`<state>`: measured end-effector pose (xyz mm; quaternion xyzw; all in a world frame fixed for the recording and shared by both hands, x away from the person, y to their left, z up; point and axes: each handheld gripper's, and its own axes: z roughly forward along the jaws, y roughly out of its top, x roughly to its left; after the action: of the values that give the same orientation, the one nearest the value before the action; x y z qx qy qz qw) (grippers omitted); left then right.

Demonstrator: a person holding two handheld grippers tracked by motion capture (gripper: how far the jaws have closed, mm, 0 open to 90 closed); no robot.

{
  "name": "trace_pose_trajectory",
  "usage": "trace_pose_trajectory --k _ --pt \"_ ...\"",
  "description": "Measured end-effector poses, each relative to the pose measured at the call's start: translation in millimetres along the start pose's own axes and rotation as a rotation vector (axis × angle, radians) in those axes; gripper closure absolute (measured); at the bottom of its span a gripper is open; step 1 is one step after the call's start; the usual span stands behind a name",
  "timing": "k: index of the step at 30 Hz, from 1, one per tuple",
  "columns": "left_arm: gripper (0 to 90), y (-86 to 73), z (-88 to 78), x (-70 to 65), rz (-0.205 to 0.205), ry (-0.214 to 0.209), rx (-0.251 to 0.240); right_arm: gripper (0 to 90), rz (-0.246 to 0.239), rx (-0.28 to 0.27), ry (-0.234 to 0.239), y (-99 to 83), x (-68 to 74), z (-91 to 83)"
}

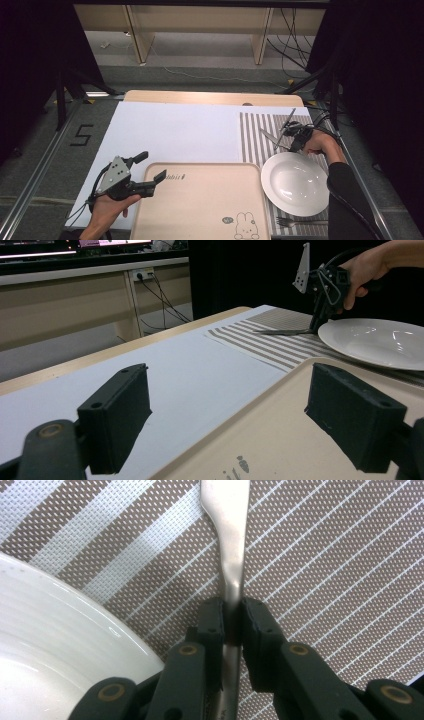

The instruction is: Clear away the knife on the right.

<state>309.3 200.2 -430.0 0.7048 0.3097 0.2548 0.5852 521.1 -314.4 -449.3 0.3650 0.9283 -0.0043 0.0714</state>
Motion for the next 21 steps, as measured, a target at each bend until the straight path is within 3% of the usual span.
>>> trace_pose_trajectory --k 1,5,7,9,13,21 --pt "16.7 0.1 0.1 0.0 0.004 0.000 0.000 79.9 -0.002 0.020 -0.005 0.6 0.5 -1.3" --pt "16.7 0.1 0.1 0.0 0.005 0.000 0.001 80.1 -0.001 0.015 -0.017 0.3 0.7 -1.2" --pt "16.7 0.3 -0.3 0.2 0.002 0.001 -0.004 80.2 -0.005 -0.026 -0.030 -0.7 0.1 0.1" --pt "16.6 0.3 -0.4 0.3 0.000 0.002 -0.003 80.2 0.014 -0.021 -0.059 0.1 -1.5 0.3" --pt "16.7 0.3 -0.3 0.7 -0.001 0.004 -0.004 80.3 0.007 -0.045 -0.093 1.2 -5.1 0.1" --pt "16.4 0.2 -0.4 1.0 -0.003 0.007 -0.005 80.5 0.045 -0.131 -0.170 6.5 -12.4 -20.3"
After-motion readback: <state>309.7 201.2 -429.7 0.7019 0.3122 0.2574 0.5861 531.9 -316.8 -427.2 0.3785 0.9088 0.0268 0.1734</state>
